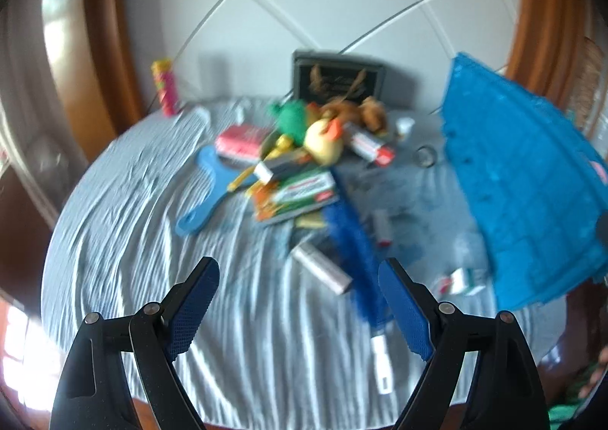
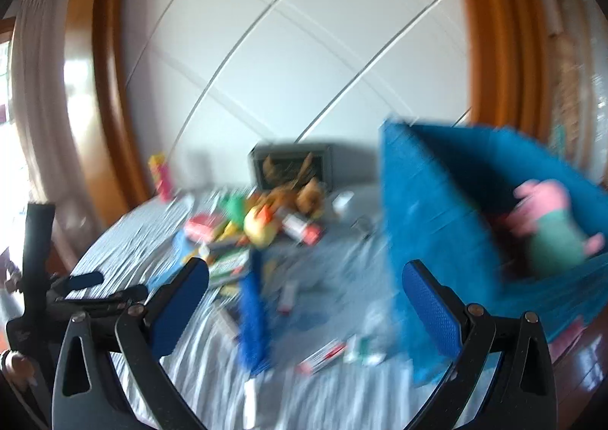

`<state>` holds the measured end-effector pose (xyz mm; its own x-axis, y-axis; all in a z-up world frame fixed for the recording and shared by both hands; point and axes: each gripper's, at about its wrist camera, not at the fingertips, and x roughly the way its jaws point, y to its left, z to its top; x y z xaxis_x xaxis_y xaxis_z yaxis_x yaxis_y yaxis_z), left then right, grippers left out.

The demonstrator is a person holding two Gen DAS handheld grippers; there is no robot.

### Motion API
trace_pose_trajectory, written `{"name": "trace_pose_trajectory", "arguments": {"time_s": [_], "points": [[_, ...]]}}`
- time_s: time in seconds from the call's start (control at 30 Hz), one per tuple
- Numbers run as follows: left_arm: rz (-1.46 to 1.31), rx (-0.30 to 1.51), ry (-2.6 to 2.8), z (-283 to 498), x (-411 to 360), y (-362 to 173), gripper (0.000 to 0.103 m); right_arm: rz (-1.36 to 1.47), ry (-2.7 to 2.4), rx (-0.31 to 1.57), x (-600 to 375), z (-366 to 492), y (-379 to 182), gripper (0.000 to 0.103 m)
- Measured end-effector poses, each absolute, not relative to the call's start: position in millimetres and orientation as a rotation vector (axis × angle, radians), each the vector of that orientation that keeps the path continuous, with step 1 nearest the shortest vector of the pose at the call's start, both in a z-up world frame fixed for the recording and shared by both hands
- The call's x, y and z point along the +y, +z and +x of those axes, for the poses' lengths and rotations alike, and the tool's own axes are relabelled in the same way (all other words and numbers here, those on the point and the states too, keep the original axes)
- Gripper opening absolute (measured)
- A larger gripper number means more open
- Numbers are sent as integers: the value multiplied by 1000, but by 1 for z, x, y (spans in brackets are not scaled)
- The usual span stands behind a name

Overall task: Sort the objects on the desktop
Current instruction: 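Withdraw both grippers from the bin back over the table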

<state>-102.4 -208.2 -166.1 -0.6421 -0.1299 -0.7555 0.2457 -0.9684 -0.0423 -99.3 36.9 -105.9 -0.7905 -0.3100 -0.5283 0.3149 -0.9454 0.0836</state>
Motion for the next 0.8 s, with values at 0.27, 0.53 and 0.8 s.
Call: {"name": "trace_pose_trajectory", "arguments": {"time_s": [0.27, 0.53, 0.8], "points": [[1363, 263, -2464, -136, -234, -235, 86, 1078, -2521, 49, 0, -153, -191, 103], [1491, 277, -2350, -195, -216, -283, 86, 1317, -2378, 120, -2, -208, -261, 103], [1587, 348, -2289, -239, -200, -332, 86, 1456, -2358, 84, 13, -237, -307, 103]]}}
